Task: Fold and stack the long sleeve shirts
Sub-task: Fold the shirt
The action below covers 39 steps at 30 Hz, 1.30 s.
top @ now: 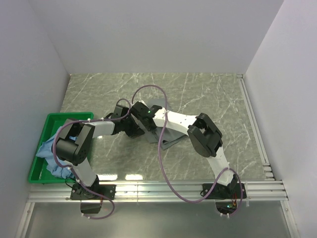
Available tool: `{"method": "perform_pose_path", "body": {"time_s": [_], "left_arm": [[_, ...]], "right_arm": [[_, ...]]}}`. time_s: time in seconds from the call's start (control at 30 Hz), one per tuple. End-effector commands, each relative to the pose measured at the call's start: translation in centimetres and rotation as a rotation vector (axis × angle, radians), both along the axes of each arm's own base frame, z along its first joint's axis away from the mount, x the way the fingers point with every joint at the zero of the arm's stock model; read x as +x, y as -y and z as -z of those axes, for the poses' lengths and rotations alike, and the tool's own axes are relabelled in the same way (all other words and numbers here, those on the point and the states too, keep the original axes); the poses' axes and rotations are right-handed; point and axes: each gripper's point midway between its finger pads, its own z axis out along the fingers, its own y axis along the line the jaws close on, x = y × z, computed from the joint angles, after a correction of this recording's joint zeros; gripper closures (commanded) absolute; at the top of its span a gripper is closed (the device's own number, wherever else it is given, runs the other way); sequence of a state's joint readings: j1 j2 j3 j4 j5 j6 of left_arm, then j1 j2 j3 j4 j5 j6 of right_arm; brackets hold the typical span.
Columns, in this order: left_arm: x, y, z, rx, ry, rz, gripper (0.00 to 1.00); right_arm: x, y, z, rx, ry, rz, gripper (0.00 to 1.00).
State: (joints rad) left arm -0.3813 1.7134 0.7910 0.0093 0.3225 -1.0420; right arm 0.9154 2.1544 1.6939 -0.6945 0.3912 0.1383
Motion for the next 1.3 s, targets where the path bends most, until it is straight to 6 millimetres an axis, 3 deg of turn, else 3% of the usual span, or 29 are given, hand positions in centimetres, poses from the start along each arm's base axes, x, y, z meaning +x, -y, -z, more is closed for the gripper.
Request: {"method": "perform_pose_path", "body": {"time_s": [0.0,0.33,0.47,0.7,0.87,1.0,1.1,1.27], "left_arm": [[0.7,0.3,-1.6,-0.011,0.065,-0.003,0.99],[0.4,0.0,-1.1,-0.001,0.049,-0.011,0.99],[0.4,0.0,-1.1,-0.002,0.048,-0.015,0.99],[0.5,0.2,-1.2,-0.010,0.049,-0.014,0.99],[0.6,0.2,-1.4,-0.015,0.053,-0.013,0.99],[0.5,0.2,-1.5,-0.014,0.052,-0.013,0.99],[0.6,0.2,-1.7,-0.013,0.058,-0.014,0.99],[0.6,0.2,-1.8,-0.017,0.057,-0.020,0.97]], "right_arm": [[0.6,0.7,-2.4,0.026,0.037,0.061,0.81],[3.0,5.0,-3.6,-0.136,0.223,0.245,0.97],[2.9,4.9,-3.7,-0.128,0.221,0.224,0.97],[0.8,2.0,-1.7,0.009,0.072,0.162,0.87],[-0.3,0.3,-2.0,0.117,0.005,0.146,0.81],[-0.5,-0.4,-2.1,0.166,-0.016,0.137,0.65],[-0.4,-0.5,-3.0,0.210,-0.021,0.146,0.56],[-0.4,-0.7,-5.4,0.301,-0.023,0.155,0.53]]}}
